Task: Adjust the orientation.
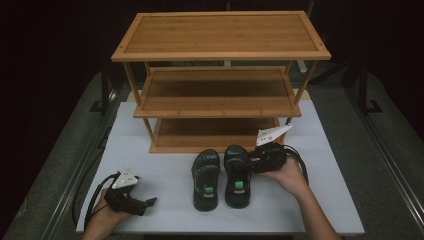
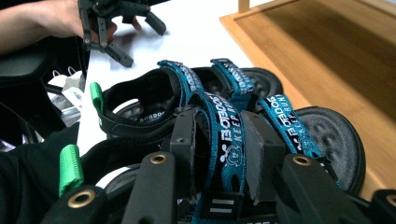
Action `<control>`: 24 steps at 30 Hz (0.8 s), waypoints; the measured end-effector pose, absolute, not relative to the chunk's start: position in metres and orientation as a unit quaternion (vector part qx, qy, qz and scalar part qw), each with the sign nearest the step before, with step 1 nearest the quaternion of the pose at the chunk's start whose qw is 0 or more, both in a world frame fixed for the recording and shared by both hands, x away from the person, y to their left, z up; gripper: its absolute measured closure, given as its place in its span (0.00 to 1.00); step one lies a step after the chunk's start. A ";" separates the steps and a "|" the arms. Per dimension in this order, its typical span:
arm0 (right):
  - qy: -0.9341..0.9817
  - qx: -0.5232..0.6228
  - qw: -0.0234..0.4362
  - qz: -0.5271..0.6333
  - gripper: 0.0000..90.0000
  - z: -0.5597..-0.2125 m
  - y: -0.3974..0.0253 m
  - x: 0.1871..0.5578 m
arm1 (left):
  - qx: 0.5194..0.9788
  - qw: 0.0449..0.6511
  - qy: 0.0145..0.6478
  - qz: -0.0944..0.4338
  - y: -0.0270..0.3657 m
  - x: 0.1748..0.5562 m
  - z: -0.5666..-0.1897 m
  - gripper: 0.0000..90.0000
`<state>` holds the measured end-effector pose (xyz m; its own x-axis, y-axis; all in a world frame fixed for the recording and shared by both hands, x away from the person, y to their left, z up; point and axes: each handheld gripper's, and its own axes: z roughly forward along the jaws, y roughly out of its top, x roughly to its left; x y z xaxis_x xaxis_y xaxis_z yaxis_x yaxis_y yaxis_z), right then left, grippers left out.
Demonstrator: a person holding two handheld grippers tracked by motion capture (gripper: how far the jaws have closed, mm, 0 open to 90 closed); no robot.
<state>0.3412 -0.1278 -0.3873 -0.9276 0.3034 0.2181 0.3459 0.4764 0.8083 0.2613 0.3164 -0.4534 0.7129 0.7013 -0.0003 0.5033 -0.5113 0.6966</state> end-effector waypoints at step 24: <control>-0.857 -0.206 0.000 -0.472 0.53 -0.396 -0.122 0.332 | 0.860 0.345 0.348 0.142 0.316 0.261 -0.452 0.00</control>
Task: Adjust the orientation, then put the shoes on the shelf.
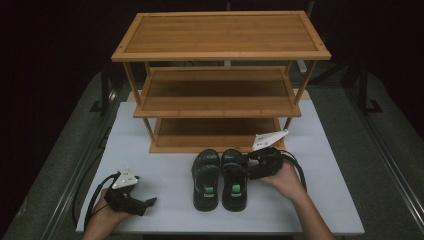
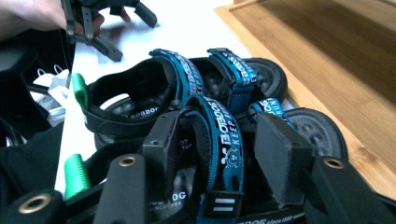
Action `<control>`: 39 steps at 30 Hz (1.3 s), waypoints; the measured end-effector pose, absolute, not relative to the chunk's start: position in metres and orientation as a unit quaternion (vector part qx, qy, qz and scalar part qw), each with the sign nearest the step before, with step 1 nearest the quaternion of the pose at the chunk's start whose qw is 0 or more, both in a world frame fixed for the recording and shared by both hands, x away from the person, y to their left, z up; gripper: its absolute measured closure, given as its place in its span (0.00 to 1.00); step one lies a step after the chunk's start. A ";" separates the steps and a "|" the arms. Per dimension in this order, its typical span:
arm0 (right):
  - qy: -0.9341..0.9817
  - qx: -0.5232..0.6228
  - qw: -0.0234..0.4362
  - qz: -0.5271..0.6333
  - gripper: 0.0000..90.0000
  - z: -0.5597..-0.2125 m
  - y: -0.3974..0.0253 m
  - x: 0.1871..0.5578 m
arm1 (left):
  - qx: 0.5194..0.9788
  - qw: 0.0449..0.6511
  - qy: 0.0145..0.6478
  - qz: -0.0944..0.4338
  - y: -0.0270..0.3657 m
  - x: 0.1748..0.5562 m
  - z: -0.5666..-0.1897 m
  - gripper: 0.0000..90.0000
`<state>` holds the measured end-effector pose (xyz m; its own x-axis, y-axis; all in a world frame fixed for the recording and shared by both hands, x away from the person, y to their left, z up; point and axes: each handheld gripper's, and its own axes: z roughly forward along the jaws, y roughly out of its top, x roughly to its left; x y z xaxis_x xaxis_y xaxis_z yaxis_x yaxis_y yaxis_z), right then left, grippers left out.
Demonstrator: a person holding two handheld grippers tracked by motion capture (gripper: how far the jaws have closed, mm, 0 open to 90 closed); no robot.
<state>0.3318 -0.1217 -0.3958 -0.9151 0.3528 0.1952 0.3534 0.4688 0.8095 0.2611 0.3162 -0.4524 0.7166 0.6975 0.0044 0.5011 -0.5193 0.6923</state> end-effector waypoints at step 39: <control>-0.855 -0.220 -0.005 -0.470 0.56 -0.396 -0.136 0.321 | 0.882 0.434 0.179 0.047 0.196 0.311 -0.384 0.38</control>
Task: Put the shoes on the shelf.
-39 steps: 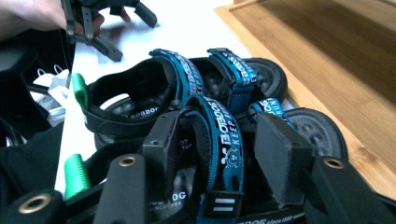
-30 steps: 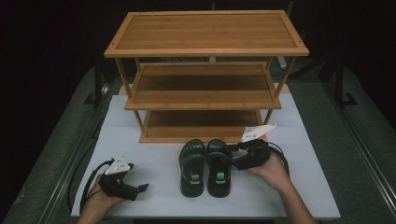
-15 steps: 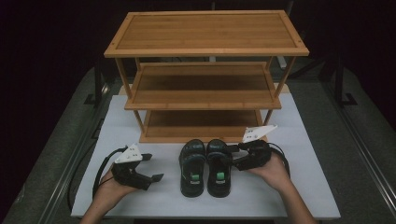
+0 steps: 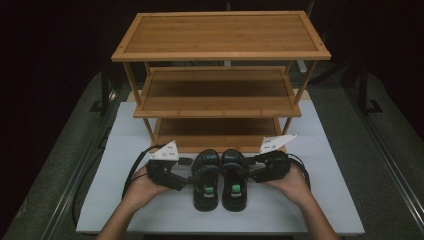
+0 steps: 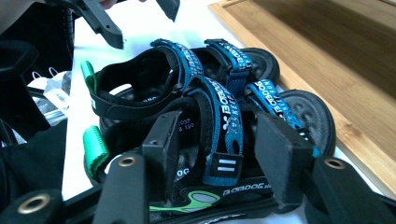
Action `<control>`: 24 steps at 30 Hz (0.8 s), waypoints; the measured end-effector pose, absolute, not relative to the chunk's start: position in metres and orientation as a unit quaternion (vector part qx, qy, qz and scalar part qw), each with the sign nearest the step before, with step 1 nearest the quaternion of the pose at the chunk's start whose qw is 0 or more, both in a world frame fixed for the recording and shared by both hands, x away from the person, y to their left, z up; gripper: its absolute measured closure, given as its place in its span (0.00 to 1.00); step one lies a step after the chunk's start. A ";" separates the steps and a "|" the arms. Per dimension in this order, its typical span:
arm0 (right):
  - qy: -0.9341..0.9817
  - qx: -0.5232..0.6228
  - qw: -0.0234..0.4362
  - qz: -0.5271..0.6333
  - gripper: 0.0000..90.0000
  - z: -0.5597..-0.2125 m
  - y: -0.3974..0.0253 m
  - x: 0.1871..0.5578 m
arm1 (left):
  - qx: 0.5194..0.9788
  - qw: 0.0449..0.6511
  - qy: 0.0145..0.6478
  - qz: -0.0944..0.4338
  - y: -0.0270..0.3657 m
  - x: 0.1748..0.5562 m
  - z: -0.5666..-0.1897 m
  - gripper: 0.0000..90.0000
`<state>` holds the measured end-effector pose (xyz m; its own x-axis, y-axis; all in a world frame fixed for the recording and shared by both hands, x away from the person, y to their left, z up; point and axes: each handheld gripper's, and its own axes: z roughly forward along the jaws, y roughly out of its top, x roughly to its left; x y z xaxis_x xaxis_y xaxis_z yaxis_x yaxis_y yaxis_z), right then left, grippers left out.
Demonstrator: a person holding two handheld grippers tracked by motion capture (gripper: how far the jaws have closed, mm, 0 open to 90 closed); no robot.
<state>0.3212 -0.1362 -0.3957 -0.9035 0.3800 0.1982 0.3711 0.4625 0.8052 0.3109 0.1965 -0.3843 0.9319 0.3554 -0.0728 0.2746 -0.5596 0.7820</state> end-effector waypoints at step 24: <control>0.858 0.235 -0.015 0.456 0.75 -0.408 -0.132 0.325 | 0.893 0.413 0.171 0.043 0.179 0.318 -0.399 0.75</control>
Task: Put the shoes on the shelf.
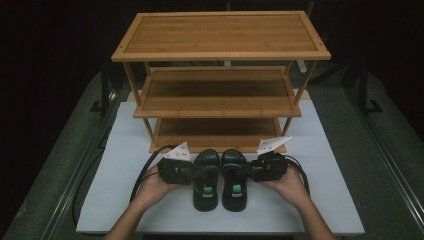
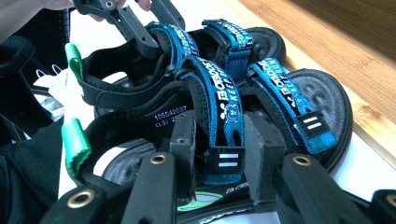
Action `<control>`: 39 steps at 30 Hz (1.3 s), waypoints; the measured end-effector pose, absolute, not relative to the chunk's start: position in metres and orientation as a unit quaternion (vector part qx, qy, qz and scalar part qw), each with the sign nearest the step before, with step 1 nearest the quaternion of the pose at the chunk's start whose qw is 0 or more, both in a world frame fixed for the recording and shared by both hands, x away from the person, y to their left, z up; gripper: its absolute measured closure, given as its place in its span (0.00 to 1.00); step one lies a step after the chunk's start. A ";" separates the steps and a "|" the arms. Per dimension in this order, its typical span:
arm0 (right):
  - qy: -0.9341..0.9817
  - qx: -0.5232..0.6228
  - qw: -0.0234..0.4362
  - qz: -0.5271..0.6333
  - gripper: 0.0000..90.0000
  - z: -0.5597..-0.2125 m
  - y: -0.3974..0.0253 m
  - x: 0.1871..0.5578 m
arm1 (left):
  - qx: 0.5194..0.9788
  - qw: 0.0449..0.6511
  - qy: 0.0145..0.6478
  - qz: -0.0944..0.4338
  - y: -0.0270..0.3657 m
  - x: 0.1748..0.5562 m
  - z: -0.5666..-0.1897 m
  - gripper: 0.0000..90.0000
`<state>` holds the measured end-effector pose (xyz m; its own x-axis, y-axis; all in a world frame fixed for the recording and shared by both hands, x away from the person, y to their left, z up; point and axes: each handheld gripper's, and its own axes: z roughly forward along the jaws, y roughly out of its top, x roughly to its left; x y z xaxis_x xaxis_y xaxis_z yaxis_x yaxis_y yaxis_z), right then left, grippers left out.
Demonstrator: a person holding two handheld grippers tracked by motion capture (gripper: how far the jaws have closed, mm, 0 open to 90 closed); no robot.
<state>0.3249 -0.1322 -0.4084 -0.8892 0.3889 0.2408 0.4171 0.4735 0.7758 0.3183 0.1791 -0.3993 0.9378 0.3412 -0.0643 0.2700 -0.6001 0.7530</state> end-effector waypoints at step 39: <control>-0.817 -0.269 -0.122 -0.495 0.77 -0.400 -0.116 0.384 | 0.831 0.482 0.215 0.178 0.180 0.379 -0.397 0.79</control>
<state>0.3843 -0.1156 -0.3998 -0.8257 0.5603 0.0661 0.3180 0.3654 0.8749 0.3788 0.1795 -0.3969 0.8440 0.5288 0.0894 0.1852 -0.4438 0.8768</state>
